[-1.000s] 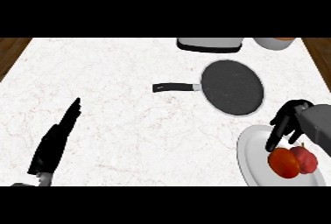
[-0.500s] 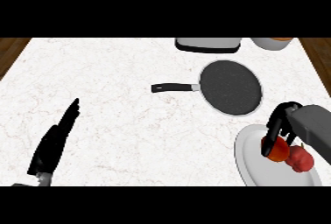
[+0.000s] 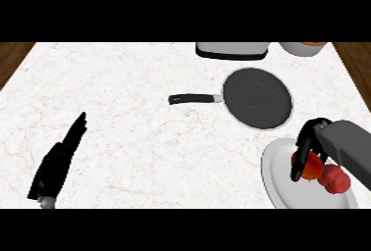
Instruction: Pick the tomato from the plate and place it in the pan
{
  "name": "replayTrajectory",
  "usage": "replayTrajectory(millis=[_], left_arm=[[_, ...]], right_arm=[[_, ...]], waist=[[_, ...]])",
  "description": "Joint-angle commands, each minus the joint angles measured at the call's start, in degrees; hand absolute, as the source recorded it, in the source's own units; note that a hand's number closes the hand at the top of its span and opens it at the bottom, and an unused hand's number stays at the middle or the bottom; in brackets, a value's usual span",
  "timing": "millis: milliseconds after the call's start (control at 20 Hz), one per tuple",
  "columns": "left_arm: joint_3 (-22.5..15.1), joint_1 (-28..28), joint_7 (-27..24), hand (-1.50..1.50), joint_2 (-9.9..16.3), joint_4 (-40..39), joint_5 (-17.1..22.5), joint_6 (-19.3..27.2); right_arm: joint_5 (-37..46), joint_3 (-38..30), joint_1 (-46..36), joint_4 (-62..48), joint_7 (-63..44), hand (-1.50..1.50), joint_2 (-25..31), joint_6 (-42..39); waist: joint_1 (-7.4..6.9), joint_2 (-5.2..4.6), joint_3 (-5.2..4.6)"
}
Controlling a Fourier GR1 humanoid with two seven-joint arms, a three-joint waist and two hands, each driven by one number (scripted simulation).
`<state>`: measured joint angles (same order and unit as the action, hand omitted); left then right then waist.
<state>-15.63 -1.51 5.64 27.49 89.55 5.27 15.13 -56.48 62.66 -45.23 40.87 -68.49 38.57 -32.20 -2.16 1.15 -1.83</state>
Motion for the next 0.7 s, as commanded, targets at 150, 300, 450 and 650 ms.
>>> replayTrajectory(millis=[150, 300, 450, 650], left_arm=[[0.9, -0.1, 1.0, 0.0, 0.1, 0.3, 0.7, -0.7], [1.5, 0.9, 0.9, 0.0, 0.0, -1.4, 0.6, -0.8], [1.2, 1.7, 0.6, 0.0, -0.8, -2.4, -1.0, 0.3], [0.9, 0.3, 1.0, 0.0, -1.4, -1.3, -0.9, 0.5]], right_arm=[[-2.9, 4.7, 3.4, -0.1, -11.1, -1.5, -1.3, -3.4], [-2.9, 6.0, 4.1, -0.6, -9.8, -1.5, -2.8, -0.8], [-3.4, 6.3, 3.2, 1.4, -9.4, -1.5, -4.2, 2.4], [-2.7, 6.1, 4.3, -0.7, -6.0, 1.5, -1.1, 2.2]], waist=[[1.34, -1.23, 1.69], [1.73, -1.41, 1.68], [2.36, -1.14, 1.66], [2.42, -1.19, 1.74]])
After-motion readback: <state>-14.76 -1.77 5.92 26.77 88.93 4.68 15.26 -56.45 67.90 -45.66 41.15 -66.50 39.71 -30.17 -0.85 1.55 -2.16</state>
